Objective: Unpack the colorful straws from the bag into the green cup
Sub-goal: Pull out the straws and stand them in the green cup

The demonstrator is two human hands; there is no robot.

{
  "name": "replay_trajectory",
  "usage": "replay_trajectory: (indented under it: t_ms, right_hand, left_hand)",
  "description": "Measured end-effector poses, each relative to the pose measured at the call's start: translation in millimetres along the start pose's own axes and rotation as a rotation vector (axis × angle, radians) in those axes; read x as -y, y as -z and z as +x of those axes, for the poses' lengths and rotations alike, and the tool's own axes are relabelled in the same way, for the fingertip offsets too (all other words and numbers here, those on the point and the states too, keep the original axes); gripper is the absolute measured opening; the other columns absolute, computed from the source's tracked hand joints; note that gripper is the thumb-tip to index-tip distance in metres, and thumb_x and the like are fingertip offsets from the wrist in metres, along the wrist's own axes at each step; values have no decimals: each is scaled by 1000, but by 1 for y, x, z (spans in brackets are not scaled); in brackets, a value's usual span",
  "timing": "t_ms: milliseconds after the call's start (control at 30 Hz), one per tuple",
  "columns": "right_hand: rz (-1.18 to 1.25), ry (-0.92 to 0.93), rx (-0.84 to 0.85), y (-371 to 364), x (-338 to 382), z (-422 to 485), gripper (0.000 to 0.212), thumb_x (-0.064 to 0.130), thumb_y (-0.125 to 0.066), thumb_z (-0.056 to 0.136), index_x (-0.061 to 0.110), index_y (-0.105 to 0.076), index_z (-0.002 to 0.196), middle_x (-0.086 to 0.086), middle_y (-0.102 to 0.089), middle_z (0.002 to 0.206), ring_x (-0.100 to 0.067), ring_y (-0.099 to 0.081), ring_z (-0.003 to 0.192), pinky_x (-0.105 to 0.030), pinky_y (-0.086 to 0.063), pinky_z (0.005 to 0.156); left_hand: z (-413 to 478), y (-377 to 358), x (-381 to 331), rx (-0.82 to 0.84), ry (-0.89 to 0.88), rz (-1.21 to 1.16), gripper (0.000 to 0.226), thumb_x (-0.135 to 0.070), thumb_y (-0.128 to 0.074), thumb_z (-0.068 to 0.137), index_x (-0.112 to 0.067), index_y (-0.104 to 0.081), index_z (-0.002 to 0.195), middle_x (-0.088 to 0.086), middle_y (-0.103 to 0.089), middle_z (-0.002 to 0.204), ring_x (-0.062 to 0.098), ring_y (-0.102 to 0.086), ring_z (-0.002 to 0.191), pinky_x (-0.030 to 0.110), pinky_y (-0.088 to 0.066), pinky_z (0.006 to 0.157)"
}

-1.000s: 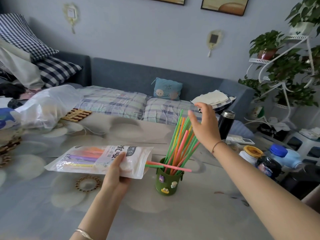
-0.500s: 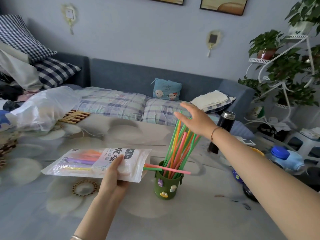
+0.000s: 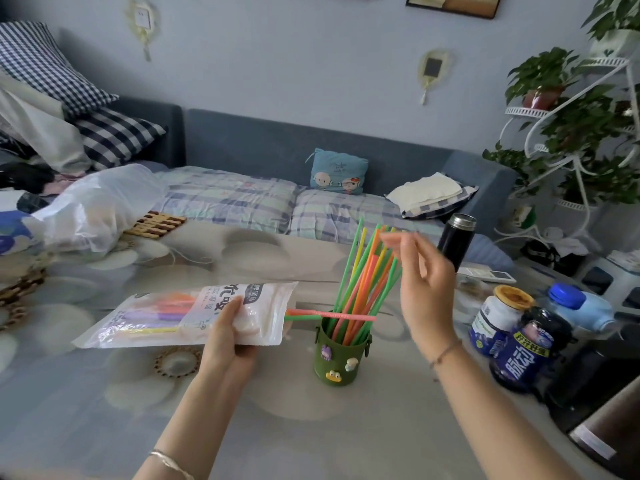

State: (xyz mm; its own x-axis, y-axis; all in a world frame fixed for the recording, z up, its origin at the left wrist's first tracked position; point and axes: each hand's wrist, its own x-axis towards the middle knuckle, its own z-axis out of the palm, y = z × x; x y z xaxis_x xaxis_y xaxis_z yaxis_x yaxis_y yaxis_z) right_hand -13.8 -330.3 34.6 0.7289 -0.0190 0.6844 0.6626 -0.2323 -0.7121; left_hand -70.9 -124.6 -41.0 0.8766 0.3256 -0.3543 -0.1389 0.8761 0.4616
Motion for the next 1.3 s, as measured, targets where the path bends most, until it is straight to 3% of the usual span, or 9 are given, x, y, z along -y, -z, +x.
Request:
replay_trajectory:
  t_ms: [133,233,300,467,667,833,1033,1167,1300]
  right_hand:
    - [253,-312,-53,-29,-11,-52,26,16,-42,98,13,-68,96,-3,-70,103,-13,-65,104,-33,-49,98]
    - [418,-597,-27,-49,-12,-68,27,20,-38,100,21,-65,97,0,-65,106,7,-65,81,-32,-55,79]
    - [619,-840,24,-60,-15,-72,29,26,-34,100,17,-62,104,-4,-62,115,0,-64,85,-44,-50,86]
    - [977,-1107,-53,-80,-18,-82,27,24,-46,94,15,-63,114,0,-71,94,-10,-67,79,-27,-49,73]
    - [1099,-1087,34,-86,-13,-85,30,25,-43,96,12,-68,105,-8,-76,89,-20,-72,77,-37,-59,68]
    - [383,-684,71,-84,-18,-87,17,24,-38,99,21,-50,88,-1,-56,84,-3,-55,70,-19,-47,62]
    - [159,-308,137,-70,-20,-80,17,24,-48,95,20,-51,79,10,-48,60,-8,-43,54,-26,-37,54]
    - [208,-304,87,-47,-17,-62,18,22,-53,93,17,-54,76,13,-46,51,-4,-40,48,-24,-35,53]
    - [335,-399,0,-30,-8,-48,26,35,-58,87,12,-53,78,7,-42,49,-12,-37,45,-24,-34,47]
  left_hand:
    - [-1,-1,-4,-3,-94,-4,28,-17,-57,93,-14,-54,121,5,-67,105,20,-64,99,45,-55,89]
    - [-4,-2,0,-13,-205,71,29,-17,-60,91,-15,-57,120,0,-69,104,12,-66,89,33,-55,83]
    - [-8,-4,6,-27,-306,155,25,-15,-65,88,-15,-62,113,0,-71,108,12,-68,92,34,-53,88]
    - [-27,-16,20,104,-491,532,16,-19,-77,77,-16,-74,92,4,-79,96,19,-74,92,35,-60,80]
    - [-32,-18,28,116,-525,544,11,-15,-75,79,-20,-75,89,0,-79,91,15,-75,87,28,-61,71]
    - [-25,-17,21,-13,-413,306,19,-17,-70,84,-18,-68,103,3,-77,107,18,-71,102,37,-55,92]
    - [-19,-15,13,-2,-280,124,43,-20,-64,89,-10,-57,130,9,-67,127,21,-65,111,40,-50,100]
    - [-11,-7,-6,-51,-215,31,35,-29,-62,90,-14,-61,121,7,-66,128,24,-63,115,49,-44,106]
    - [-5,-2,-16,-71,-161,-23,13,-26,-61,90,-18,-63,101,4,-68,113,17,-68,90,45,-51,96]
